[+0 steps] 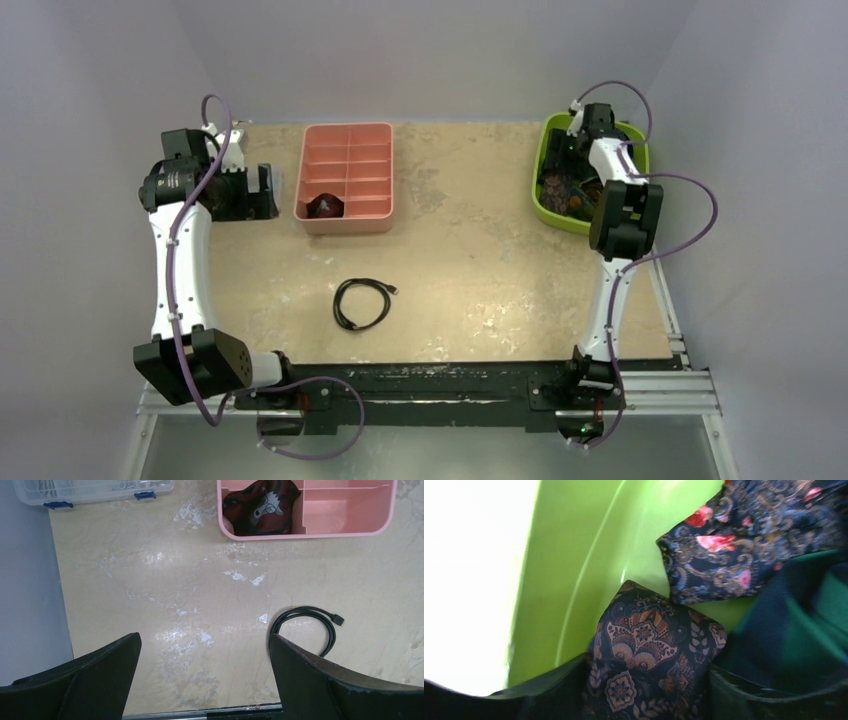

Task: Roll the ties
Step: Pick up the tie from the bin, then place the tie at the center of the board.

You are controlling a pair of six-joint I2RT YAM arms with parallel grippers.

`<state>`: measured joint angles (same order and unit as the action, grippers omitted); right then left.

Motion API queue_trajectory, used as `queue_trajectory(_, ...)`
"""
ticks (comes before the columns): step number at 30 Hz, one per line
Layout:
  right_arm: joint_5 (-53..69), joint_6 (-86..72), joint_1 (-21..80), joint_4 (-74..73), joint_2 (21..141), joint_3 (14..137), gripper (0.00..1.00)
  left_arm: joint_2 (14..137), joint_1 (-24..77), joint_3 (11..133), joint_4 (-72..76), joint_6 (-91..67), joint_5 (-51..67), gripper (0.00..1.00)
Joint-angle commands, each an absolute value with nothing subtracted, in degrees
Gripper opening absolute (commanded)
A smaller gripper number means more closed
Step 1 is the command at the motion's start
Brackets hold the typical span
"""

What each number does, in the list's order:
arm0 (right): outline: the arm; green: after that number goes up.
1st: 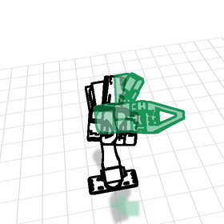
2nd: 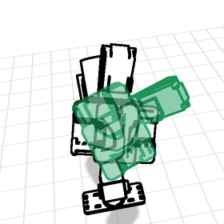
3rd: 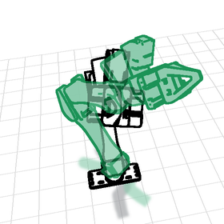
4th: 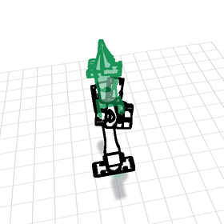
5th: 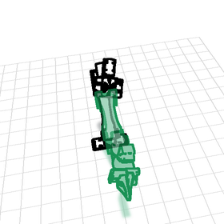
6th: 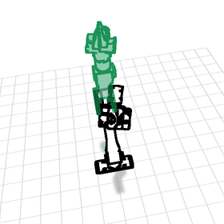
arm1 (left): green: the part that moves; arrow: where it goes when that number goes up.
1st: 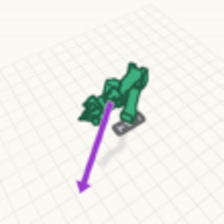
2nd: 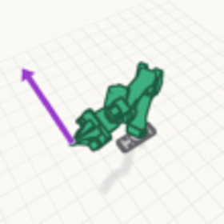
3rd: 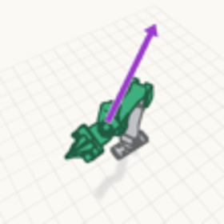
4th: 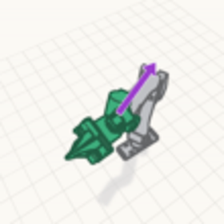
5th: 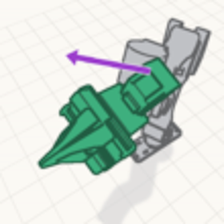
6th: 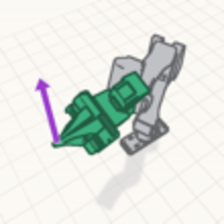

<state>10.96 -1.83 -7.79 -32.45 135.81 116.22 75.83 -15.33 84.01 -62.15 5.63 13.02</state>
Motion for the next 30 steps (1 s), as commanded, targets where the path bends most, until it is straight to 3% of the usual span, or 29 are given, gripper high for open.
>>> queue_trajectory(1,10.1,-2.9,-7.0,-29.4,136.3,121.8,0.56,74.4,-15.2,87.3,-64.1,7.5,10.8,1.00)
queue_trajectory(7,11.4,-1.7,-7.0,-31.0,130.2,121.1,0.11,74.6,-15.2,88.4,-64.8,8.9,11.8,1.00)
queue_trajectory(10,17.0,3.6,-7.0,-31.7,122.8,119.7,0.00,74.7,-15.2,89.1,-63.5,9.6,16.2,1.00)
queue_trajectory(16,35.1,15.0,-7.0,-35.6,104.3,112.9,0.00,75.5,-15.0,89.5,-58.6,11.3,27.3,1.00)
queue_trajectory(20,44.1,23.2,-6.4,-45.7,95.7,110.9,0.01,77.6,-14.7,90.8,-56.9,11.6,30.2,1.00)
queue_trajectory(22,48.6,29.8,-4.2,-52.7,91.8,110.5,0.18,78.4,-14.5,91.6,-56.7,12.6,31.1,1.00)
queue_trajectory(24,49.3,34.9,-0.9,-56.6,87.5,109.2,0.51,78.9,-14.3,92.0,-56.3,13.1,30.9,1.00)
queue_trajectory(27,44.8,31.9,-0.5,-49.3,78.8,99.1,0.82,79.2,-14.0,92.1,-56.1,13.7,30.1,1.00)
queue_trajectory(28,41.6,33.1,-0.5,-47.1,76.5,94.7,0.90,79.1,-14.1,91.8,-56.2,14.2,30.4,1.00)
queue_trajectory(30,38.4,36.0,-0.5,-47.2,75.0,89.6,0.92,78.6,-13.8,90.6,-56.3,15.7,31.1,1.00)
